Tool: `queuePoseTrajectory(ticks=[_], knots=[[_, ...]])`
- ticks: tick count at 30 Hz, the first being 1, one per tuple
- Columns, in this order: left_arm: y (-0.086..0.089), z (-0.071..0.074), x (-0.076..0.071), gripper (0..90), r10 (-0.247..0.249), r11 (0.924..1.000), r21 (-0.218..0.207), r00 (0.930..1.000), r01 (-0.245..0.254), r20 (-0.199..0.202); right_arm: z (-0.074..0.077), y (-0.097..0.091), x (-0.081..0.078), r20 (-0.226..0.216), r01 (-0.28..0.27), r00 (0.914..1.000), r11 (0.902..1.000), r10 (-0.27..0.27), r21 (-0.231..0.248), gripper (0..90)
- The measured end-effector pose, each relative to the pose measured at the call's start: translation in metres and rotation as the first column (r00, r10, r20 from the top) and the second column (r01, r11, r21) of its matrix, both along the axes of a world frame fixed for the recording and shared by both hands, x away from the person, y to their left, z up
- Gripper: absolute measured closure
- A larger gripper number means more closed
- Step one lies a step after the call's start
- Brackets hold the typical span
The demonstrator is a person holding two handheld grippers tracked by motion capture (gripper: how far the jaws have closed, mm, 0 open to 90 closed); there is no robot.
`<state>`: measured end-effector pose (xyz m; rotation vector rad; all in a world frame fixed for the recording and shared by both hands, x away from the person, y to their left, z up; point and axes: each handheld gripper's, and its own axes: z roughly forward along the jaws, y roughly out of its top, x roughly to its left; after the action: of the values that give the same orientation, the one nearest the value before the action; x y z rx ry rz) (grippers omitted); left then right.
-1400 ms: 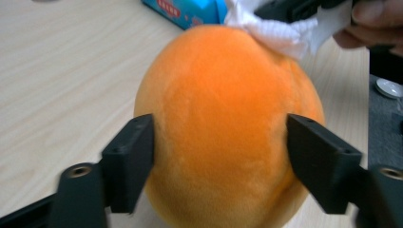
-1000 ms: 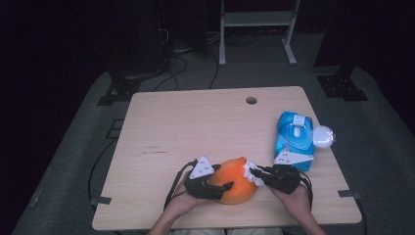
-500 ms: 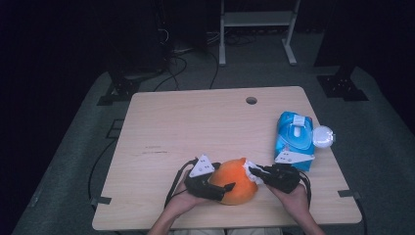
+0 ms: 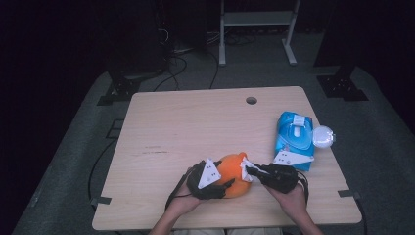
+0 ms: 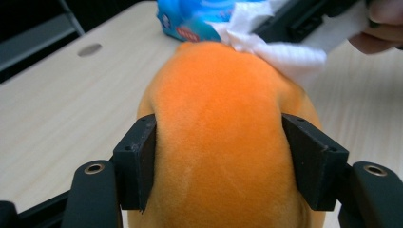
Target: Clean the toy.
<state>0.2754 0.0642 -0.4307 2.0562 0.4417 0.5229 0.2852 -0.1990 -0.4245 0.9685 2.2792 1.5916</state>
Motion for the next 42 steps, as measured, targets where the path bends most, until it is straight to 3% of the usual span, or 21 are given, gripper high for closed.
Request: queuePoseTrajectory(ticks=[4,7,12,14,17,19,21,24,26,29,31,32,35,40,42], knots=[[0.004,-0.003,0.0,33.6,-0.002,0.9999,-0.015,0.9998,0.002,-0.02,-0.011,-0.008,0.009,-0.058,0.063,0.9963,0.9979,-0.064,-0.019,80.6],[0.005,-0.004,0.0,33.0,-0.007,0.9998,-0.021,0.9996,0.006,-0.029,-0.015,-0.011,0.012,-0.087,0.075,0.9933,0.9972,-0.075,-0.008,80.6],[0.004,-0.005,-0.002,31.5,-0.022,0.9995,-0.021,0.9996,0.022,-0.019,0.003,0.001,0.002,-0.017,0.014,0.9998,0.9987,-0.013,0.048,80.6],[0.002,-0.005,-0.003,31.2,-0.022,0.9994,-0.025,0.9996,0.021,-0.017,0.003,0.003,0.003,-0.007,0.02,0.9998,0.9995,-0.019,0.026,80.6],[0.001,-0.005,-0.004,31.1,-0.023,0.9993,-0.028,0.9995,0.023,-0.019,-0.009,-0.007,0.013,-0.075,0.068,0.9951,0.9969,-0.064,0.04,80.6],[-0.001,-0.005,-0.004,30.8,-0.023,0.9993,-0.029,0.9996,0.023,-0.017,-0.01,-0.01,0.015,-0.09,0.087,0.9925,0.9956,-0.083,0.035,80.6],[0.0,-0.005,-0.004,30.5,-0.026,0.9993,-0.027,0.9995,0.026,-0.017,-0.003,-0.006,0.009,-0.056,0.079,0.9954,0.9965,-0.077,0.026,80.6],[-0.002,-0.005,-0.006,30.5,-0.031,0.9992,-0.027,0.9995,0.03,-0.01,0.009,0.005,0.001,-0.003,0.018,0.9998,0.9986,-0.018,0.05,80.6],[-0.003,-0.005,-0.006,29.0,-0.032,0.9992,-0.023,0.9994,0.032,-0.012,0.01,0.011,-0.001,0.012,0.014,0.9998,0.9999,-0.014,0.001,80.7],[0.004,0.001,-0.001,19.7,-0.045,0.9954,-0.087,0.9974,0.04,-0.056,0.002,0.009,0.0,-0.008,0.005,1.0,1.0,-0.005,-0.004,80.8],[0.01,0.003,0.003,16.3,-0.048,0.988,-0.151,0.993,0.031,-0.108,0.004,0.009,-0.003,0.007,-0.011,0.9999,0.9998,0.011,-0.018,80.8],[0.014,0.003,0.007,15.4,-0.046,0.9853,-0.17,0.9873,0.019,-0.152,0.004,0.009,-0.005,0.013,-0.022,0.9997,0.9996,0.023,-0.018,80.8],[0.016,-0.005,0.011,18.5,-0.033,0.9856,-0.169,0.9794,-0.001,-0.199,0.005,0.011,-0.006,0.027,-0.035,0.999,0.9989,0.036,-0.032,80.7],[0.004,-0.002,0.002,23.8,-0.039,0.9931,-0.115,0.9895,0.023,-0.139,0.0,-0.006,0.002,-0.021,0.062,0.9978,0.9971,-0.063,-0.043,80.6],[0.0,-0.002,-0.001,23.9,-0.044,0.9954,-0.089,0.9921,0.033,-0.117,0.004,-0.004,-0.003,-0.002,0.054,0.9985,0.9979,-0.054,-0.036,80.6]])
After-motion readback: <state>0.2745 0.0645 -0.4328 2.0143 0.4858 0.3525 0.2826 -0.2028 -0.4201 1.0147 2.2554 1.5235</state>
